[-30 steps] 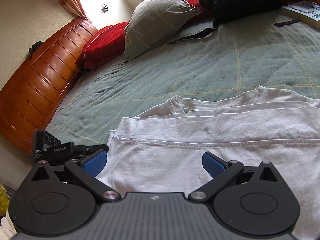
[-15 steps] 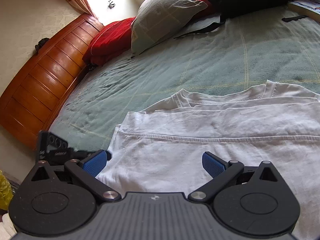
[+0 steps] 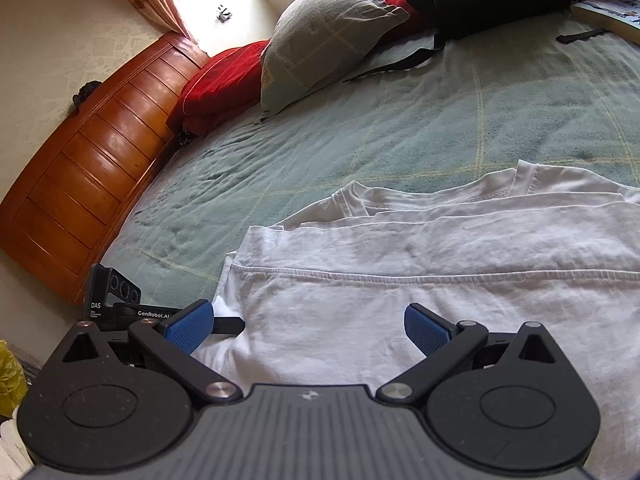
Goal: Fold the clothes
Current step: 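Lower the left tool to the folded shirt's edge and close on it, then lift the gripped edge with the left tool and fold it over the shirt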
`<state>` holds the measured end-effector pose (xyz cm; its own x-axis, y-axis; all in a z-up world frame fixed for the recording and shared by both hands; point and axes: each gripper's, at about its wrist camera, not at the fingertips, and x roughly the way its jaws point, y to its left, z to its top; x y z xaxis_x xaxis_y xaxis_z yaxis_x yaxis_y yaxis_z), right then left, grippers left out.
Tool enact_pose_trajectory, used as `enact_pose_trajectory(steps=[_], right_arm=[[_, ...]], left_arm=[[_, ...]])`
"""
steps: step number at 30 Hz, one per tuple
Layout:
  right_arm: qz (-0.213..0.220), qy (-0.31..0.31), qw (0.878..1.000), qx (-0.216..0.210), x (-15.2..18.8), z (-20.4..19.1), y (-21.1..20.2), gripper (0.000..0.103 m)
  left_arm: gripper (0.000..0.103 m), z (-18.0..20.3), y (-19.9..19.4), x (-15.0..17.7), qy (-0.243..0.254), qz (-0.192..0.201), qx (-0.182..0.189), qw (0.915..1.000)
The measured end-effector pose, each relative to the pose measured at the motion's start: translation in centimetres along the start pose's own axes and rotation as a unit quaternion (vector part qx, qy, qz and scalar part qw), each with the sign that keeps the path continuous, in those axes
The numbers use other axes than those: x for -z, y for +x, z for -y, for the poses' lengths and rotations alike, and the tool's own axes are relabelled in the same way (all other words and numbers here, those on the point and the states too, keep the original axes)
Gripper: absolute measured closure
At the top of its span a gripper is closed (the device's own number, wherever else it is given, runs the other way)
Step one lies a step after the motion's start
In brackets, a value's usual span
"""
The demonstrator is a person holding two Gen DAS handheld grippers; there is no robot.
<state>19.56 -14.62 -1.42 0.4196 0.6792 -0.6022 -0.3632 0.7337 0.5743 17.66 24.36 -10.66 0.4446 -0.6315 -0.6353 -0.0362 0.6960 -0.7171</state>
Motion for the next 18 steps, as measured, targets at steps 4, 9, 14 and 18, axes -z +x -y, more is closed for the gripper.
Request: enact_pose_trajectory(steps=[4,9,14,18], right_arm=[[0.004,0.000,1.000,-0.002,0.2,0.4,-0.7,0.000],[-0.020,-0.011,1.000,-0.010,0.9,1.0,-0.9,0.000],[-0.063,0.027,0.996,-0.057,2.3,1.7,0.9,0.000],[-0.090,0.059,0.991,-0.075,2.7,1.9,3.7,0.000]], left_arm=[[0.097,3.2,-0.7,0.2,0.048,0.007,-0.053,0.9974],[0.098,6.7,-1.6,0.2,0.091,0.016,-0.089,0.9918],[0.098,8.9,-2.4,0.1,0.110,0.022,-0.101,0.9885],[0.098,10.0,-2.4,0.1,0.119,0.023,-0.104,0.9871]])
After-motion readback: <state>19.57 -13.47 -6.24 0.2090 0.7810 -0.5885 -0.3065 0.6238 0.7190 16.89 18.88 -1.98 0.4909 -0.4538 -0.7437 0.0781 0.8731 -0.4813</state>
